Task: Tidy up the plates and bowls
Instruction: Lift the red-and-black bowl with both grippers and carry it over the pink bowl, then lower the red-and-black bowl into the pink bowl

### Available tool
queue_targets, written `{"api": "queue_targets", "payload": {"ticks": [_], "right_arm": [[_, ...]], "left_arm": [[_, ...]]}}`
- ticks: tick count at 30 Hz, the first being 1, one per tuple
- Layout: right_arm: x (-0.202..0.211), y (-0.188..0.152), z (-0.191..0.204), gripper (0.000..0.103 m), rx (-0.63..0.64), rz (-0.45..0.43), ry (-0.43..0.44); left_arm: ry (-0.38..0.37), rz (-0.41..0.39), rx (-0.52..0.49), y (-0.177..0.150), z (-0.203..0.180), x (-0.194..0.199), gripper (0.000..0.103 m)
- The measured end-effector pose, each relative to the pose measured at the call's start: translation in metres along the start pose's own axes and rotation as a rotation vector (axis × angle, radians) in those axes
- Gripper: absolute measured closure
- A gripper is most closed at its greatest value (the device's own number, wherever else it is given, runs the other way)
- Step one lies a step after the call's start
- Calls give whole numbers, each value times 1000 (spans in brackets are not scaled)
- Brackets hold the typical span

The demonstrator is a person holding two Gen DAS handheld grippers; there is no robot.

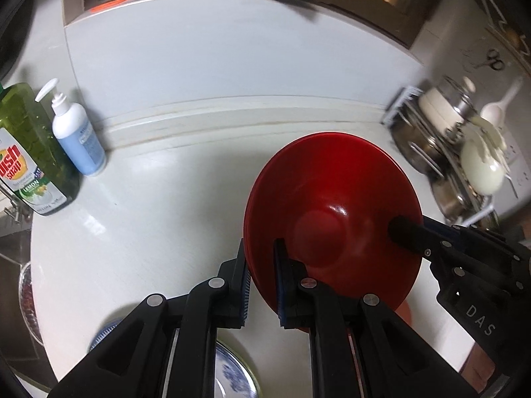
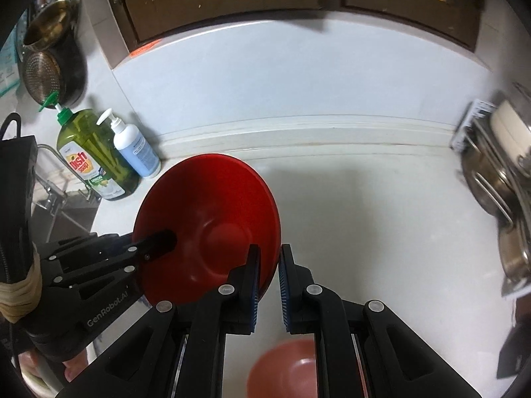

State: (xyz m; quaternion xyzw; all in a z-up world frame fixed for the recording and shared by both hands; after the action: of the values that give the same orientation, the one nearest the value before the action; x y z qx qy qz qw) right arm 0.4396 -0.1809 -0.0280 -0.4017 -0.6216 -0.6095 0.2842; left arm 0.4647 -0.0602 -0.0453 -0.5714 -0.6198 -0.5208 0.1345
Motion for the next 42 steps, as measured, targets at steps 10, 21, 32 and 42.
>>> {"api": "queue_targets", "payload": {"ticks": [10,21,32,42], "right_arm": [[40,-49,-26,90,-78,-29,-41],[50,-106,-59,90,-140,21,-91],[24,-141,-81,90,-198,119,-89],[3,-156,-81,90,-205,179,-65]], "left_arm": [[-52,13,-53,-33,-46,7,89],[-105,130,-85,-68,-77,-20,89],[-74,220,-103,-87,-88,-53,88],[-48,258,-96,-92,-83,-69,88]]}}
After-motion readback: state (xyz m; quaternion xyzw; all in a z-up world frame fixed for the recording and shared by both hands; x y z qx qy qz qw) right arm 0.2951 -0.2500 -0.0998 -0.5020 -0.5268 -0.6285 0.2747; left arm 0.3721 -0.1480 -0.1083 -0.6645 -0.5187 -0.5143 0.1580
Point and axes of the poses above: each gripper's, at about its wrist camera, not at the fingertips, and x roughly against the way its jaws point, z to its left, y to its top, the point moved 3 cm from there along -x, roughly the way its jaws point, and after that the axes turned 14 degrees about -y, right-handed, at the moved point
